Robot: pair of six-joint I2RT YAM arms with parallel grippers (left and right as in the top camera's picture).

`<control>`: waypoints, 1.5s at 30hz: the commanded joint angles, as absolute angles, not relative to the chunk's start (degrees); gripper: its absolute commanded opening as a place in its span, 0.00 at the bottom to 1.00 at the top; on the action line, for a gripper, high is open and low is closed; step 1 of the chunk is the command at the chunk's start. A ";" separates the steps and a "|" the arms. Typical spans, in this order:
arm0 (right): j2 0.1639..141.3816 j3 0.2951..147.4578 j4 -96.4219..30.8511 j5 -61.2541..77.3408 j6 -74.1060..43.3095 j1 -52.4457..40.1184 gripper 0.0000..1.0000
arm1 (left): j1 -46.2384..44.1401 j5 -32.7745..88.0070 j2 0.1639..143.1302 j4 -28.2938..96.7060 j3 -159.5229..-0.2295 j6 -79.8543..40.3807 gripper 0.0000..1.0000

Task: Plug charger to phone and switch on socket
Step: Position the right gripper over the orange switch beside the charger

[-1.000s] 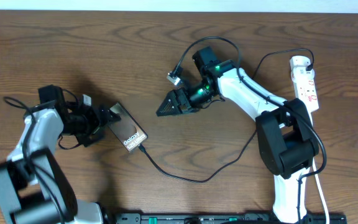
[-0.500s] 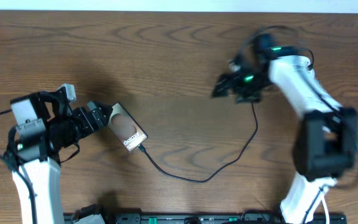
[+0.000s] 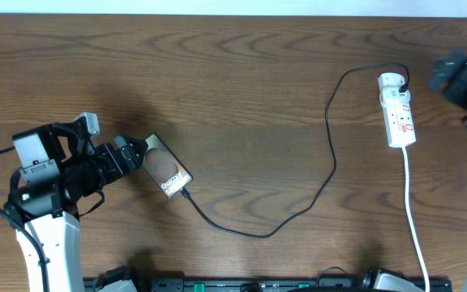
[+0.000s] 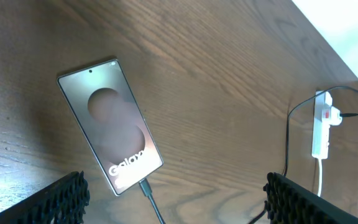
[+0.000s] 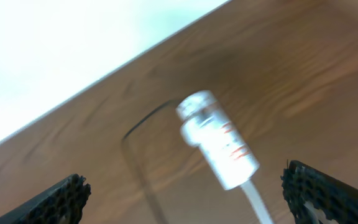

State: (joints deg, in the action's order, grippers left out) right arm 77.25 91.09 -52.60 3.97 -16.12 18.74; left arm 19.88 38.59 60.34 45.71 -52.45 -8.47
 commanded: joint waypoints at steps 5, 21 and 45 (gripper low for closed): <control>87.72 91.11 -50.65 16.73 -10.48 29.28 0.99 | 20.18 38.06 61.52 46.65 -52.07 -5.04 0.89; 119.66 105.06 -69.60 39.55 17.04 33.43 0.99 | 20.18 38.04 61.52 48.03 -52.07 -4.49 0.90; 123.81 105.06 -58.43 31.94 15.90 29.30 0.99 | 20.18 37.87 61.52 49.67 -52.05 -3.18 0.90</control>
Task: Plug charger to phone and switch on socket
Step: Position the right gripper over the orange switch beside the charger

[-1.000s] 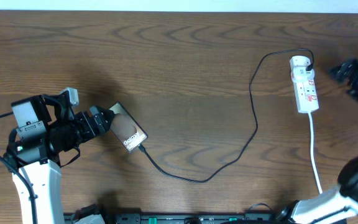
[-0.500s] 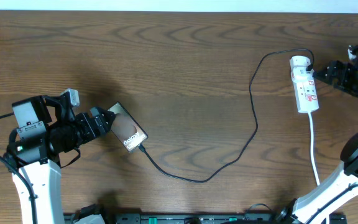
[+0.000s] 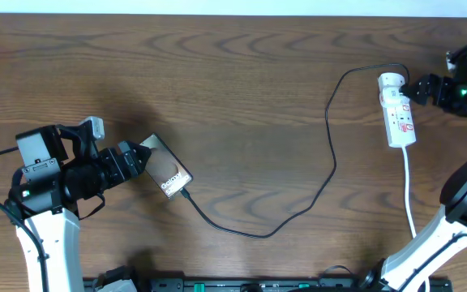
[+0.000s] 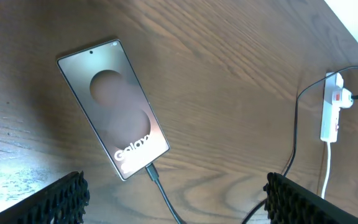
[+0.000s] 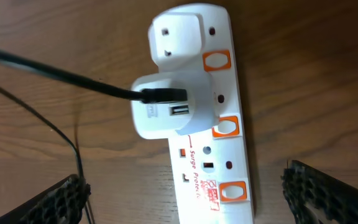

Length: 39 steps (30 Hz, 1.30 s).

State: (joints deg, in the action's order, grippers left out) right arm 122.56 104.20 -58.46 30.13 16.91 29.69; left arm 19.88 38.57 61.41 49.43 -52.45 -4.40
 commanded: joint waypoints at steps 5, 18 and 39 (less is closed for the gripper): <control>125.21 105.06 -57.89 34.61 16.80 29.15 0.99 | 20.18 37.82 61.54 49.67 -52.05 -2.94 0.90; 128.22 105.06 -57.19 39.55 18.28 28.42 0.99 | 20.18 37.82 62.63 49.67 -51.96 -2.72 0.90; 130.45 104.99 -56.95 39.55 18.26 25.56 0.99 | 20.18 37.85 65.60 49.69 -51.96 -2.55 0.90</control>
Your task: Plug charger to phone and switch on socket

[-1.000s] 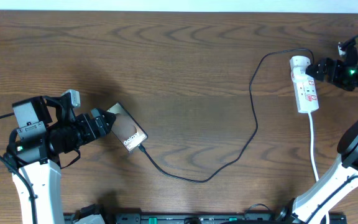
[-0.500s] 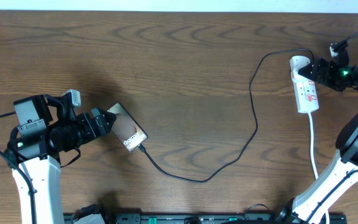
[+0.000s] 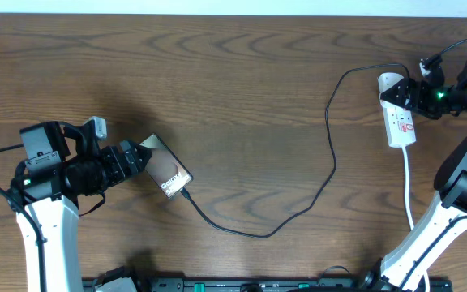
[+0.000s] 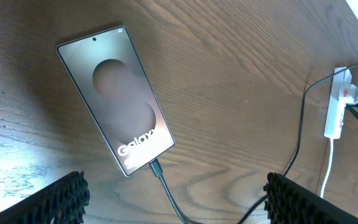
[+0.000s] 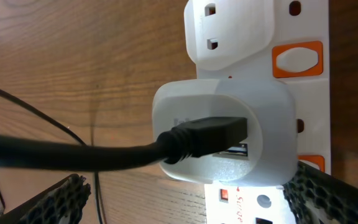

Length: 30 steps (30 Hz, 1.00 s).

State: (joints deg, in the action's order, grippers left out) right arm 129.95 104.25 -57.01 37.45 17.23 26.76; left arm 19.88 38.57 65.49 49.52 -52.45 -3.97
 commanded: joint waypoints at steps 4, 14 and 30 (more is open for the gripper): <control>130.45 104.99 -56.88 39.55 18.26 25.06 0.99 | 20.18 37.85 65.60 49.69 -51.96 -2.55 0.90; 130.45 104.77 -56.75 39.38 17.63 24.69 0.98 | 20.18 37.85 65.60 50.04 -51.96 -2.55 0.90; 130.45 97.60 -51.99 39.62 16.73 23.14 0.98 | 20.18 37.85 65.60 50.11 -51.96 -2.55 0.90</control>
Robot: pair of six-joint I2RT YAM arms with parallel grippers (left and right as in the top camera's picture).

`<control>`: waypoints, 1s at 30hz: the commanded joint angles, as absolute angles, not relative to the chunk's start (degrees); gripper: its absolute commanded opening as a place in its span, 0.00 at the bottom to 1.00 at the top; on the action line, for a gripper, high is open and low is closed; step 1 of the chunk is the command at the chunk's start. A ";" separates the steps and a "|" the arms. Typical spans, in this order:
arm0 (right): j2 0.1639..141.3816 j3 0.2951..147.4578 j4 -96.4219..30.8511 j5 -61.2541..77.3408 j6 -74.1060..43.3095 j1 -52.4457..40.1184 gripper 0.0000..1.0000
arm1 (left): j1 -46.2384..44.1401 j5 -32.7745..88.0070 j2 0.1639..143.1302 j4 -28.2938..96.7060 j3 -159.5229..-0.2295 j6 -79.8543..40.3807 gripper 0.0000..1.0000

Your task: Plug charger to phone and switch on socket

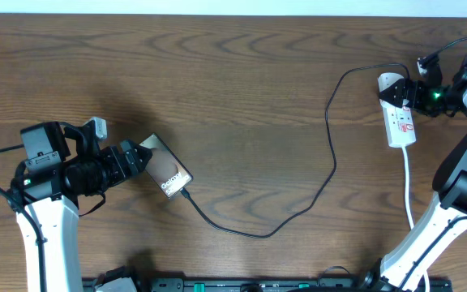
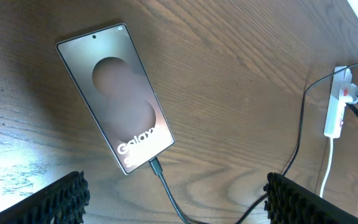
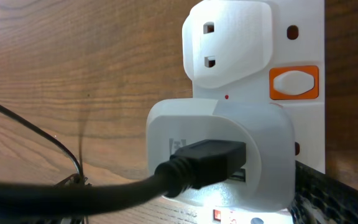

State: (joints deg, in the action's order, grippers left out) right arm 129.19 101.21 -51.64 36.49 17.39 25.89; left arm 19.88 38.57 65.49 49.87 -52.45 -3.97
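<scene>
The phone [image 1: 167,172] lies face up on the wooden table, its screen lit [image 2: 115,99]. The black charger cable [image 1: 331,154] is plugged into the phone's lower end [image 2: 155,166] and runs to a white adapter [image 3: 229,155] in the white power strip [image 1: 398,109]. My left gripper [image 1: 130,159] sits open just left of the phone, which lies beyond its fingers [image 2: 58,199]. My right gripper [image 1: 418,93] is open, right up against the strip, straddling the adapter. Its right finger [image 3: 334,193] lies over the strip's switch side. One orange switch [image 3: 294,83] shows beside the empty upper socket.
The strip's white mains lead [image 1: 412,203] runs toward the table's near edge. The cable loops across the middle of the table [image 1: 250,231]. A white wall edge [image 1: 217,6] borders the far side.
My right gripper has edged closer to the strip. The adapter now sits lower in the right wrist view, and the second orange switch is out of sight. The left arm and phone are unchanged.
At first the cable was in the phone, my left gripper was open beside it, and my right gripper was off to the strip's right. Then the right gripper was over the strip, then tight on the adapter, now closer still. The left gripper had drawn back slightly.
</scene>
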 commanded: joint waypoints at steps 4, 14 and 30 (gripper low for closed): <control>130.45 97.12 -52.07 39.62 16.69 22.33 0.98 | 20.18 37.85 65.60 50.11 -51.96 -2.55 0.90; 130.41 102.32 -55.86 31.68 12.71 23.22 0.97 | 20.18 37.85 65.60 50.13 -51.96 -2.55 0.90; 130.41 107.79 -60.20 30.63 13.34 23.79 0.97 | 20.18 37.85 65.60 50.35 -51.96 -2.55 0.90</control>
State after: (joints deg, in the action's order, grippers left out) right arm 129.51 106.30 -60.34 30.85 13.43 24.25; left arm 19.88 38.57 65.49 50.04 -52.45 -3.97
